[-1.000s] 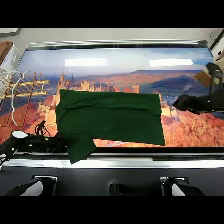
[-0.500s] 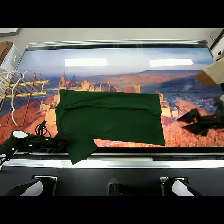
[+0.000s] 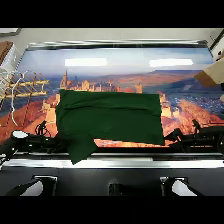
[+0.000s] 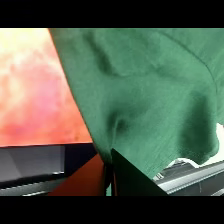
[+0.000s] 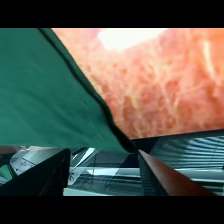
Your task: Fold the clothes and pants, and hang the long-sleeved shirts on hangers.
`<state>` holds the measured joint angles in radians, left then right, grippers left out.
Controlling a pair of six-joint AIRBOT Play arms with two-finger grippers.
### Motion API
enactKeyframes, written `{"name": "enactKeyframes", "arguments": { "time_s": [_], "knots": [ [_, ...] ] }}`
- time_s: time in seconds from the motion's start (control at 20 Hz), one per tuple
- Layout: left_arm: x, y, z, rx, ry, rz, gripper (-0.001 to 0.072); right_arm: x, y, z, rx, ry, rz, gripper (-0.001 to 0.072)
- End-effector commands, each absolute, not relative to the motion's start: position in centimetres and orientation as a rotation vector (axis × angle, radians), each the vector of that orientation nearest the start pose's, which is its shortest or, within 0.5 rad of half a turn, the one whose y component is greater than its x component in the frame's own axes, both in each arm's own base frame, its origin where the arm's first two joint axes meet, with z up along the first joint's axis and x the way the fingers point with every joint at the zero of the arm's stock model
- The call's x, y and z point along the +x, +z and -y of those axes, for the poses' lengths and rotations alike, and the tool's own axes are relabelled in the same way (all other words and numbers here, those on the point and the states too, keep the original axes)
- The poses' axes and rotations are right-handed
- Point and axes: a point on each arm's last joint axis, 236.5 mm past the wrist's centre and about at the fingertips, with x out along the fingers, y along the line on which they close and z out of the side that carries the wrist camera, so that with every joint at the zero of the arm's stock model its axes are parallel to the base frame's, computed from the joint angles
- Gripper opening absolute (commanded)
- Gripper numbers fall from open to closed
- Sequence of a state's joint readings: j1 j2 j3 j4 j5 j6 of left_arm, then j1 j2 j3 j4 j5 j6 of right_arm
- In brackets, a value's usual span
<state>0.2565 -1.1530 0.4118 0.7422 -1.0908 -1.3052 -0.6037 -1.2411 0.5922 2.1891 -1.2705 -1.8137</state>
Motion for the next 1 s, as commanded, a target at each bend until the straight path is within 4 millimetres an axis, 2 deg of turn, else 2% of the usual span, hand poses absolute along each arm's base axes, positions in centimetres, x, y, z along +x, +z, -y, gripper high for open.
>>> {"name": "enactKeyframes", "arguments": {
  "time_s": [0.0,0.25,0.4,0.45,0.5,0.6,0.75,0.95],
  "knots": [
    [22.5,-10.3,10.3,-0.949,-0.199,-1.523,0.0016,22.5,-11.1,-0.5,1.027,0.0,-1.518,0.0499],
    [22.5,-10.3,10.2,-0.95,-0.198,-1.523,0.0016,24.0,-11.4,-0.4,1.051,-0.02,-1.443,0.0477],
    [22.5,-10.3,10.2,-0.95,-0.198,-1.523,0.0016,24.1,-11.7,-1.8,0.983,0.015,-1.469,0.0292],
    [22.4,-10.3,10.3,-0.951,-0.197,-1.523,0.0016,24.2,-11.7,-2.6,0.954,0.038,-1.482,0.0067],
    [22.4,-10.3,10.3,-0.957,-0.194,-1.527,0.0016,24.2,-11.6,-3.1,0.94,0.05,-1.488,0.0032],
    [22.4,-9.8,10.5,-0.956,-0.215,-1.535,0.0015,24.6,-10.7,-3.5,0.945,0.065,-1.464,0.0031],
    [21.8,-6.6,11.4,-0.926,-0.319,-1.551,0.0013,24.5,-6.9,-4.2,0.895,0.145,-1.425,0.003],
    [19.2,-2.3,8.6,-0.741,-0.213,-1.565,0.0013,21.8,-1.5,-5.7,0.862,0.173,-1.392,0.0029]
  ]
}}
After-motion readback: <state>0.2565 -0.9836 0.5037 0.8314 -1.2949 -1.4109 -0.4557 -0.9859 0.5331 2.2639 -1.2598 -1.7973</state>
